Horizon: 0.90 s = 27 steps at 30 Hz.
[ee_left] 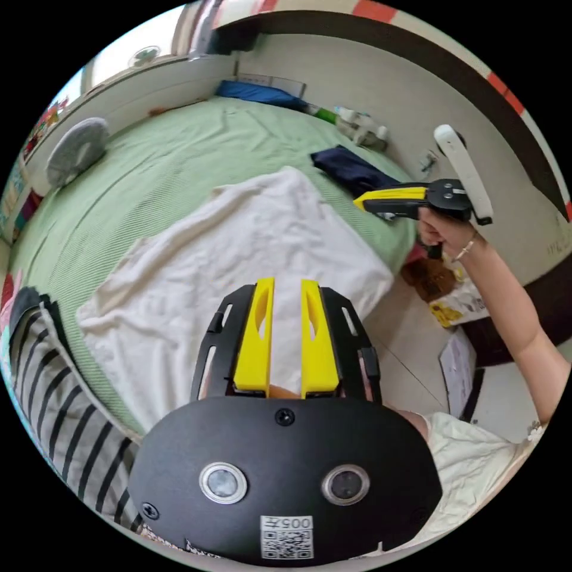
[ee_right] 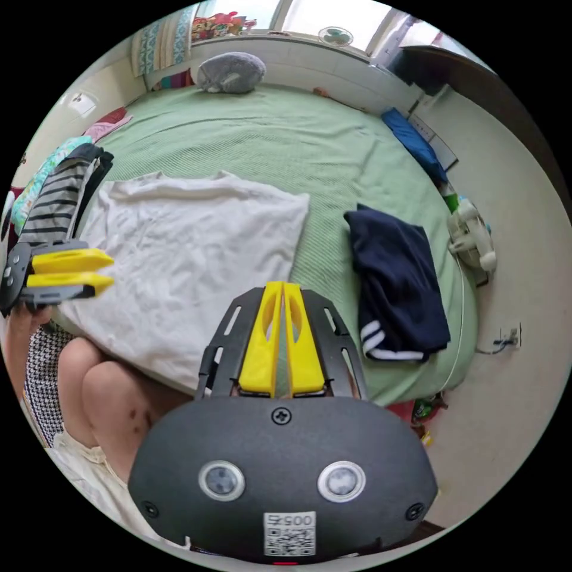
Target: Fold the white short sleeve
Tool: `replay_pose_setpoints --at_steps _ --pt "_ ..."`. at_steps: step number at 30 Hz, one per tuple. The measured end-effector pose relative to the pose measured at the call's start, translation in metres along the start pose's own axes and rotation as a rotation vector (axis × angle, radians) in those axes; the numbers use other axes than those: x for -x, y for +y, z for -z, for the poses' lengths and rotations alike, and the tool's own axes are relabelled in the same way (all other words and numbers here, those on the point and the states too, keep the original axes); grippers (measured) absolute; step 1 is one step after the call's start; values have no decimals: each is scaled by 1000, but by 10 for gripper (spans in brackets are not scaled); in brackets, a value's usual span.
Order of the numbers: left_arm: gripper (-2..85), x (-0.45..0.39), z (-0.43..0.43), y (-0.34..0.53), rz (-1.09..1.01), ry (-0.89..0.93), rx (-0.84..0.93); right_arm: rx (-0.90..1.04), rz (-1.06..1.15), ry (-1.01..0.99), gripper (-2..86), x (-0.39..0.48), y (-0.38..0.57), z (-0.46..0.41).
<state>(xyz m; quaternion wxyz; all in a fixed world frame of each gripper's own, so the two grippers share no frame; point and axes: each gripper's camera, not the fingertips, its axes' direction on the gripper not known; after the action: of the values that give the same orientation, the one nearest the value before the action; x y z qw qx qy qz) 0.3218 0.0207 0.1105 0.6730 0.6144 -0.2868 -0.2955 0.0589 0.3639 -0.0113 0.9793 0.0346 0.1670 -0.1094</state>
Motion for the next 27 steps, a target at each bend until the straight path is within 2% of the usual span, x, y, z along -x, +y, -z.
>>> replay_pose_setpoints --at_steps 4,6,9,11,16,20,24,27 --pt "146 -96 -50 -10 -162 88 60 21 -110 -53 -13 -37 54 16" --pt "158 -125 -73 -12 -224 39 69 33 -114 -50 -13 -51 72 25" --pt "159 -148 -120 -13 -220 -126 162 49 -107 18 -12 -69 92 42" --pt "139 -157 -130 -6 -218 -221 134 42 -95 22 -11 -80 101 54" --pt "63 -142 -113 3 -105 -208 133 23 -83 -8 -9 -90 101 51" --pt "58 -99 -62 24 13 -40 -7 11 -117 -189 7 -94 70 36" --pt "58 -69 -41 48 65 -92 -41 46 -126 -417 77 -98 19 16" --pt "57 -55 -34 67 91 -42 -77 83 -165 -564 128 -104 -27 -7"
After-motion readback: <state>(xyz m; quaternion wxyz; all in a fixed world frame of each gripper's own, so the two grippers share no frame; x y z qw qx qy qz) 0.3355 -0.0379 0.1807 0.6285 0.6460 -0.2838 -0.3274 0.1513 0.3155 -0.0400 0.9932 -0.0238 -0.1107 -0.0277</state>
